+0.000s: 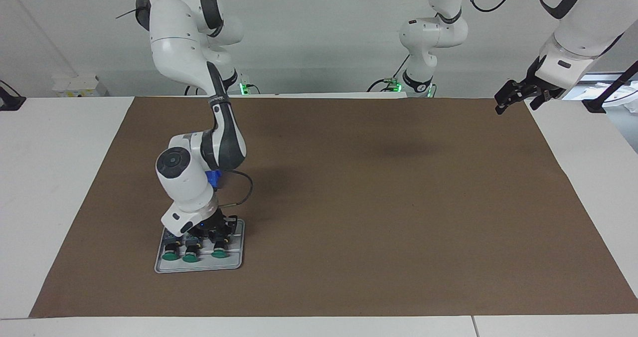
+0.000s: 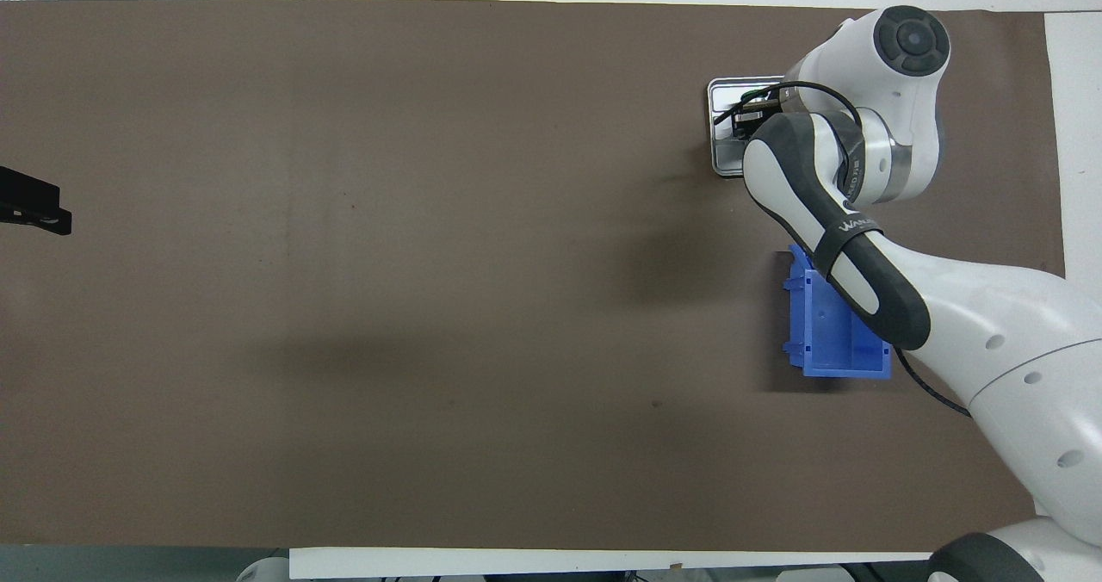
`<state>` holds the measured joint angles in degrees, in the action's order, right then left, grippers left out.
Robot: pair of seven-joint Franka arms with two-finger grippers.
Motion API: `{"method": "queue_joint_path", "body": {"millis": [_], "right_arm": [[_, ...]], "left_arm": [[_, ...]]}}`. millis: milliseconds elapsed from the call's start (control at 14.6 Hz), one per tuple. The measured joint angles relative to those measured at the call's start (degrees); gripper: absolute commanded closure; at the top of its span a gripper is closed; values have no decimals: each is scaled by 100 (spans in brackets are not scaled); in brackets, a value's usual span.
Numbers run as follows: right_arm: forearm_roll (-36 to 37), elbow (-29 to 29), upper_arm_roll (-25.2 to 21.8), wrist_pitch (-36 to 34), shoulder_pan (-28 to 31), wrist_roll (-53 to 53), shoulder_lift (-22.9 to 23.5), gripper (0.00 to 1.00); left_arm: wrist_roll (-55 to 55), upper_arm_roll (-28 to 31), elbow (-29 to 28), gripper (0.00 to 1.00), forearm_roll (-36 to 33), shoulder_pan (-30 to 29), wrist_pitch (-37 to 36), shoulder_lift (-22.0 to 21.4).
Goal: Place and press button with both arms
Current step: 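Reach the right gripper to the metal tray and grasp a black button, then carry the button to the table middle and set it down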
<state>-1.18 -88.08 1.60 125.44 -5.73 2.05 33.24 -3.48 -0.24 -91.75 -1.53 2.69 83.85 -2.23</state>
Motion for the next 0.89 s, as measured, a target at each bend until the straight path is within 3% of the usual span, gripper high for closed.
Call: {"method": "queue_joint_path", "body": {"millis": [205,479,889], "right_arm": [[-1,549,17,-1157,-98,595,-332,100],[-2,582,42,-2164,-803,2480,-935,100],[2,255,61,-2031,-2109,5768,-999,98]], "left_arm": [[0,0,0,0,0,0,0,0],[0,0,0,0,0,0,0,0],[1,0,0,0,0,0,0,0]]}}
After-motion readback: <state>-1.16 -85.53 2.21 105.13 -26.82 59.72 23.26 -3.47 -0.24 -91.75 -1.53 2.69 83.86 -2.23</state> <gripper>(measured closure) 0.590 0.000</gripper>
